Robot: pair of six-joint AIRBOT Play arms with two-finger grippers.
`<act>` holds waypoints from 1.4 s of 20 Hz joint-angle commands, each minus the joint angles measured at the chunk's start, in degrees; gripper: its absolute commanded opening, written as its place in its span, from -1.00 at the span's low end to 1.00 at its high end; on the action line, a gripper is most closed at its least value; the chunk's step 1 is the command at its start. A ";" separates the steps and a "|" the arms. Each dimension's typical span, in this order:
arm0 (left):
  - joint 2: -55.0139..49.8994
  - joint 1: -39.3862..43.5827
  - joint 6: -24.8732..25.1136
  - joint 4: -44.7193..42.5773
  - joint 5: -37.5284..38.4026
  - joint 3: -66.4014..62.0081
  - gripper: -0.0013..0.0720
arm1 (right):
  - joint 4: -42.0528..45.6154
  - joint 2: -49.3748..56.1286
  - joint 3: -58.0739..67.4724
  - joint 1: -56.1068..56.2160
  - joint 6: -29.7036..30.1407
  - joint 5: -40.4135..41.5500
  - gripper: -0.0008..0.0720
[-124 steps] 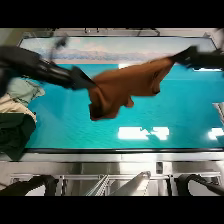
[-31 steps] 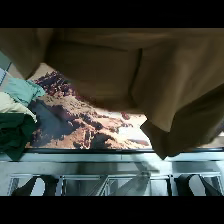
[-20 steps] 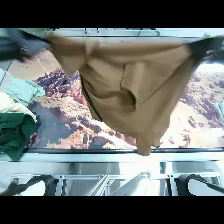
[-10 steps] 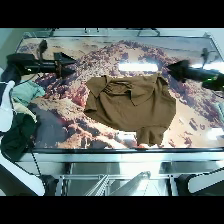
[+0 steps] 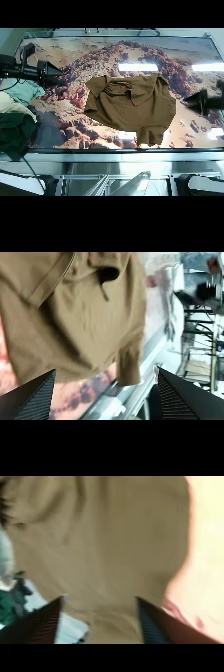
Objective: Fold the shirts.
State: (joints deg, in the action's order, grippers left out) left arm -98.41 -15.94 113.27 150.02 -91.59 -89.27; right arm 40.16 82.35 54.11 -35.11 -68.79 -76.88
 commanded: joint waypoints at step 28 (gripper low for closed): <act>-8.17 19.67 -0.35 -17.70 13.68 12.94 0.95 | -26.95 -4.79 -26.36 14.25 19.54 17.27 -0.93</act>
State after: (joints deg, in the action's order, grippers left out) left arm -103.83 1.85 112.97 129.91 -79.40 -76.29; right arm 13.78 77.54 27.77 -20.91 -49.95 -58.26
